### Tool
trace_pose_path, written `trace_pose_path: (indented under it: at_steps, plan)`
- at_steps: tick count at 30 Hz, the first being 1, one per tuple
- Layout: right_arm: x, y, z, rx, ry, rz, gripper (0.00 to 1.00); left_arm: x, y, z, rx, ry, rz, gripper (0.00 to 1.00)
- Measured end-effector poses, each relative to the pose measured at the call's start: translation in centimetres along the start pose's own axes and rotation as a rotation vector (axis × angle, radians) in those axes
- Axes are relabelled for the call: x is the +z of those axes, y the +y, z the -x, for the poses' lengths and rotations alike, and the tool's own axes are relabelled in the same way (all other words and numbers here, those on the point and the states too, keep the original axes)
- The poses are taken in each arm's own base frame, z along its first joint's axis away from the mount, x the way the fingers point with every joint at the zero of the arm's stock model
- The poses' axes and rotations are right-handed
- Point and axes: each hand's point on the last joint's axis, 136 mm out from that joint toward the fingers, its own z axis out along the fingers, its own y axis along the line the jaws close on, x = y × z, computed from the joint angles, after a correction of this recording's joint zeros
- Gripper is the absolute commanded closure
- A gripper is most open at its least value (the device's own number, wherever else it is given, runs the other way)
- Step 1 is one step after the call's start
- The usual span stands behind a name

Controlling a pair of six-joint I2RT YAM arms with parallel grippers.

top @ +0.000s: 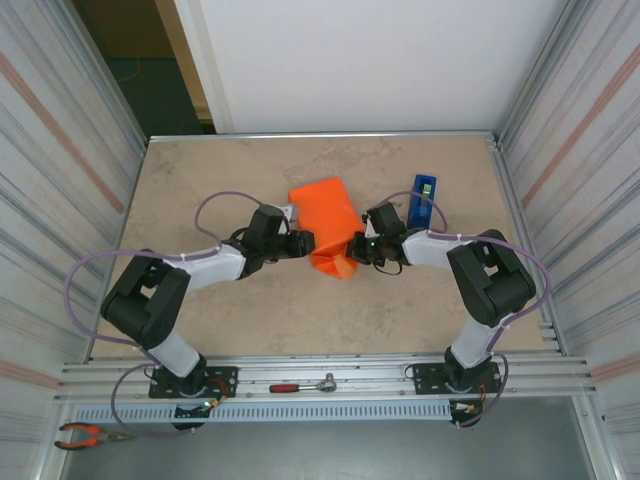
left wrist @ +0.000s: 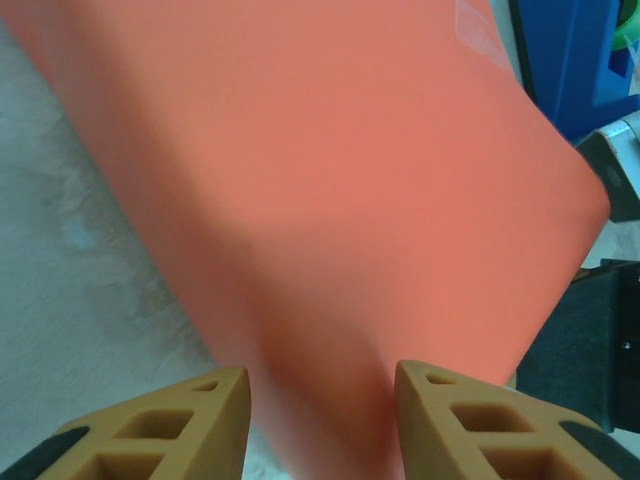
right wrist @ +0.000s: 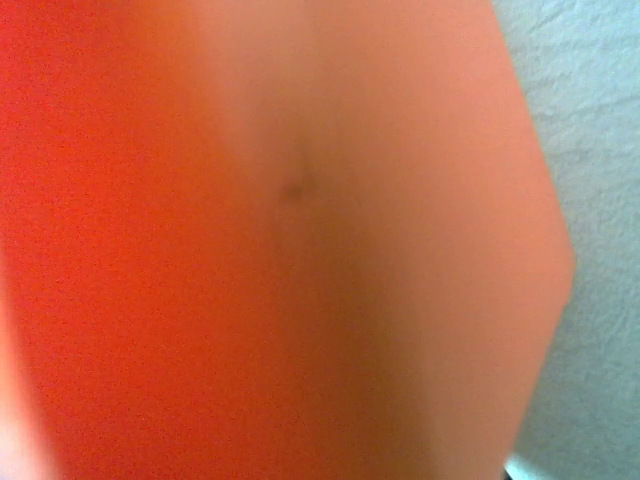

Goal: Wrap the gift box in paper
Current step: Fold the wrapping paper for the gift box.

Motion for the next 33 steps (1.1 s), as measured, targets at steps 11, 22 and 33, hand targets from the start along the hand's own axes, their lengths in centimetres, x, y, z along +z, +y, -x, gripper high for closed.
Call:
trace_pose_path:
  at_steps: [11, 22, 33]
  plan:
    - [-1.8, -2.8, -1.3, 0.039, -0.011, -0.026, 1.00, -3.3, 3.1, -1.9, -0.108, -0.031, 0.124, 0.90]
    - [-2.5, -3.6, 0.1, 0.059, -0.032, -0.016, 1.00, -1.2, 3.1, -6.0, -0.109, 0.070, 0.155, 0.99]
    - [-0.9, -2.5, 0.1, 0.034, -0.002, -0.002, 1.00, 0.8, 2.0, -5.4, -0.097, 0.074, 0.152, 1.00]
